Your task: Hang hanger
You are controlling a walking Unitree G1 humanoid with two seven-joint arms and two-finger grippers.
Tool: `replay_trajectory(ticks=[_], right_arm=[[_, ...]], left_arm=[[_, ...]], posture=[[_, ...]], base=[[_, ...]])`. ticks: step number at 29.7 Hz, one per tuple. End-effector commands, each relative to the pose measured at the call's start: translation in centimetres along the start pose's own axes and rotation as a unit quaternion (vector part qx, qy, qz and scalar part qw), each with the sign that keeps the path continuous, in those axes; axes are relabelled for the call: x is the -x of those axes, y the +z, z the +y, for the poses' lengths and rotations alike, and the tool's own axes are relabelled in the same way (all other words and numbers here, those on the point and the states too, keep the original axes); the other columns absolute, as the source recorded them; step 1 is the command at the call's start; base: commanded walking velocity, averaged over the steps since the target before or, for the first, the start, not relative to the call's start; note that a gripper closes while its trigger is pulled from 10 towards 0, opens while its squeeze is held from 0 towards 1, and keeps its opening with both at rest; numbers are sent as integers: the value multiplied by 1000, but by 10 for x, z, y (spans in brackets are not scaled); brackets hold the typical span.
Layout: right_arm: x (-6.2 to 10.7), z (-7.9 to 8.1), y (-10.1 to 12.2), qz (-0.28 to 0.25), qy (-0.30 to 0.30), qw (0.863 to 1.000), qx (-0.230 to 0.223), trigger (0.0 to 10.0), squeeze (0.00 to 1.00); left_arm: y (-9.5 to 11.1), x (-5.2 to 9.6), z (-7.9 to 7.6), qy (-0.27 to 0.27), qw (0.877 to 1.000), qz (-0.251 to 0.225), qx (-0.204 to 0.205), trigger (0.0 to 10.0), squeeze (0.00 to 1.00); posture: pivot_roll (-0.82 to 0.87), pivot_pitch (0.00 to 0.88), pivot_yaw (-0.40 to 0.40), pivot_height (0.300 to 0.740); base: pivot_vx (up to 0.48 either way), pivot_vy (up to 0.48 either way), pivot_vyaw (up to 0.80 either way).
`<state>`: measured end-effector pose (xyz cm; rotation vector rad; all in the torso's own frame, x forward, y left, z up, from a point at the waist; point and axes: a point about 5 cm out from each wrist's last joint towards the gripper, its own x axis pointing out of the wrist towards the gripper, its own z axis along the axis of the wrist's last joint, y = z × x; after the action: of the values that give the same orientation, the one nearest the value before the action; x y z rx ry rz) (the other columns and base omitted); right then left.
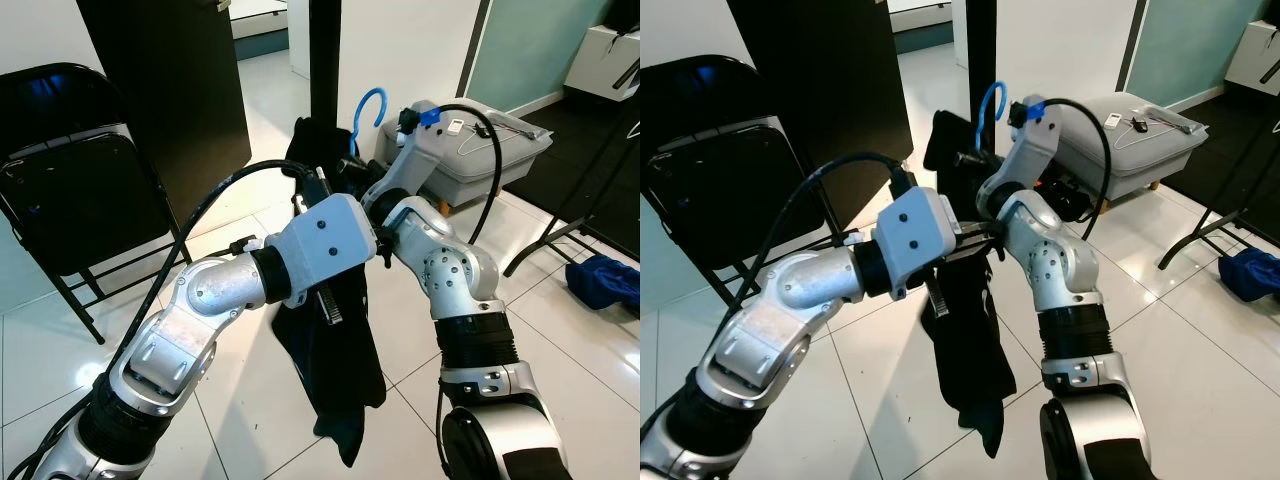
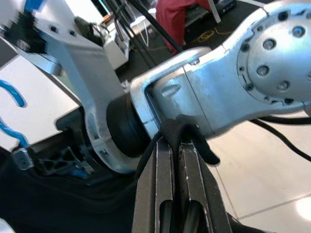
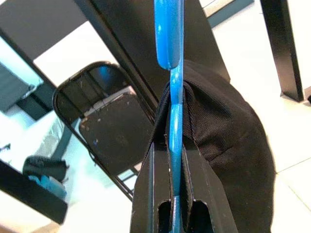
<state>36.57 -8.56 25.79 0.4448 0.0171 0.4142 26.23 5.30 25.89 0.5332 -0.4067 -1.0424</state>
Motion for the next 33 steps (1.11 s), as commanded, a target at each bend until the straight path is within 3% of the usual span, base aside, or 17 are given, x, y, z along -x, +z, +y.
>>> replay_trajectory(ticks=[1,2,8,13,18,20,21,22,25,26,28,29,30,31,32,33], right_arm=[[1,0,1,3,12,1000,15,10000,0],[2,-4,5,3,14,1000,25,10000,0],[5,-7,11,6,28,999,34,10000,0],[21,-11,19,41,142,989,27,10000,0],[34,-19,24,62,192,978,56,10000,0],[45,-25,25,83,239,963,92,10000,0],[56,-29,25,100,275,948,124,10000,0],[56,-29,25,100,275,948,124,10000,0],[79,-42,27,142,341,913,173,10000,0],[79,-42,27,142,341,913,173,10000,0],[90,-53,36,160,361,896,203,10000,0],[90,-53,36,160,361,896,203,10000,0],[95,-57,42,164,370,890,211,10000,0],[98,-60,47,165,377,886,215,10000,0],[102,-62,52,165,385,882,217,10000,0],[102,-62,52,165,385,882,217,10000,0]], left_arm=[[-1,0,-8,-15,1000,6,14,10000,361],[-4,0,-11,-19,999,11,31,10000,1000],[-8,-1,-12,-9,999,24,34,10000,1000],[-2,5,-16,-49,997,19,48,10000,1000],[4,10,-9,-40,998,5,50,10000,1000],[7,14,-2,-26,998,0,50,10000,1000],[8,17,4,-16,999,-1,48,10000,1000],[8,17,4,-16,999,-1,48,10000,1000],[11,25,18,10,999,-5,42,10000,1000],[11,25,18,10,999,-5,42,10000,1000],[11,33,26,19,999,1,39,10000,1000],[11,33,26,19,999,1,39,10000,1000],[10,38,29,19,999,5,39,10000,525],[10,41,32,19,999,9,38,10000,153],[10,46,35,21,999,11,38,10000,0],[10,46,35,21,999,11,38,10000,0]], posture=[[-16,30,21,740],[-19,31,23,740],[-19,31,20,740],[-14,31,17,740],[-16,31,14,740],[-21,32,13,740],[-23,30,10,740],[-23,30,10,740],[-23,30,10,740],[-23,30,10,740],[-32,29,6,740],[-32,29,6,740],[-35,30,5,740],[-35,30,5,740],[-36,29,5,740],[-36,29,5,740]], base=[[0,0,0],[0,0,0],[0,0,0],[0,0,0],[0,0,0],[0,0,0],[0,0,0],[0,0,0],[0,0,0],[0,0,0],[0,0,0],[0,0,0],[0,0,0],[0,0,0],[0,0,0],[0,0,0]])
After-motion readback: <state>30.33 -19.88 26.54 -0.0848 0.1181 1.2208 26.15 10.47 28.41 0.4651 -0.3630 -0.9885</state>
